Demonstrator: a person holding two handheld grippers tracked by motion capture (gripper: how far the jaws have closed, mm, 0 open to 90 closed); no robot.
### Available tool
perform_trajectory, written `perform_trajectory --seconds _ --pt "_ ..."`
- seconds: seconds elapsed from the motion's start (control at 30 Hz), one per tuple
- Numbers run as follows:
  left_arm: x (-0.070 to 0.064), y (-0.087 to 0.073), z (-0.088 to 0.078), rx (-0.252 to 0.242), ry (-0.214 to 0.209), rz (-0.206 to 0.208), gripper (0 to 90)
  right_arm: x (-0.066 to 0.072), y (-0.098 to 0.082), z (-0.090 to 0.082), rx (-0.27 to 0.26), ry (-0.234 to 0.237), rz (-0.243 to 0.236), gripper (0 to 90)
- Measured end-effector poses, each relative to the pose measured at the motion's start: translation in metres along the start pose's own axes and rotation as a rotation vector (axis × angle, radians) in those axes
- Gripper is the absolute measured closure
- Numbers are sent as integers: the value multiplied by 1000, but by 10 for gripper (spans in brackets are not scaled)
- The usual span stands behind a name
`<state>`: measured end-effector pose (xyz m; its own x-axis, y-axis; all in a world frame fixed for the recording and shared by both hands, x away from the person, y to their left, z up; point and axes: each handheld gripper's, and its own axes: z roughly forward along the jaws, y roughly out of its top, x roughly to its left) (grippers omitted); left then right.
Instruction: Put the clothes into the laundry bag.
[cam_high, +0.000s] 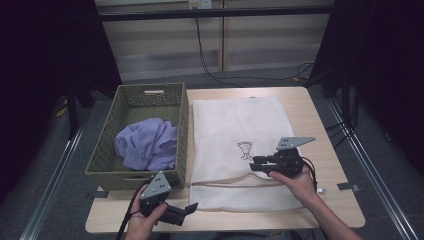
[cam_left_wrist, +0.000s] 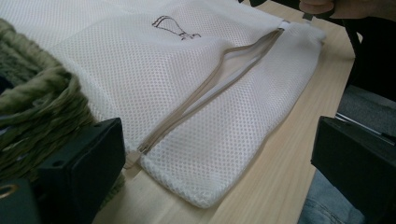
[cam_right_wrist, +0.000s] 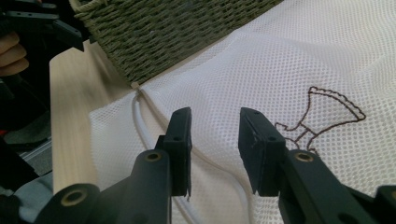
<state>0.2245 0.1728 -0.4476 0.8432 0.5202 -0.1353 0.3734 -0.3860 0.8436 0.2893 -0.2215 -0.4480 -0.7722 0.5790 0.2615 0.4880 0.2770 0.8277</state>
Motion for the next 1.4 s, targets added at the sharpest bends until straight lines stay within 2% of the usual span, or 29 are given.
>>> perform_trajectory --seconds 0.1,0.23,0.33,0.43,0.73,1.2,1.4 --pt "1 0 0 -5 5 -8 29 -6 -5 5 -2 -16 8 669" --pt "1 0 0 -2 -1 -10 30 -13 -13 13 35 -43 5 662" --pt "2 -1 0 10 15 -11 32 -15 -16 19 61 -51 3 659" --pt "3 -1 0 10 21 -20 32 -17 -19 24 90 -51 -3 656" --pt "2 -1 0 12 11 -8 32 -14 -27 36 162 -49 -25 627" --pt "1 -1 1 19 9 2 31 -11 -31 32 162 -56 -52 652" --pt "1 -1 2 17 7 -2 31 -10 -34 37 196 -53 -65 656"
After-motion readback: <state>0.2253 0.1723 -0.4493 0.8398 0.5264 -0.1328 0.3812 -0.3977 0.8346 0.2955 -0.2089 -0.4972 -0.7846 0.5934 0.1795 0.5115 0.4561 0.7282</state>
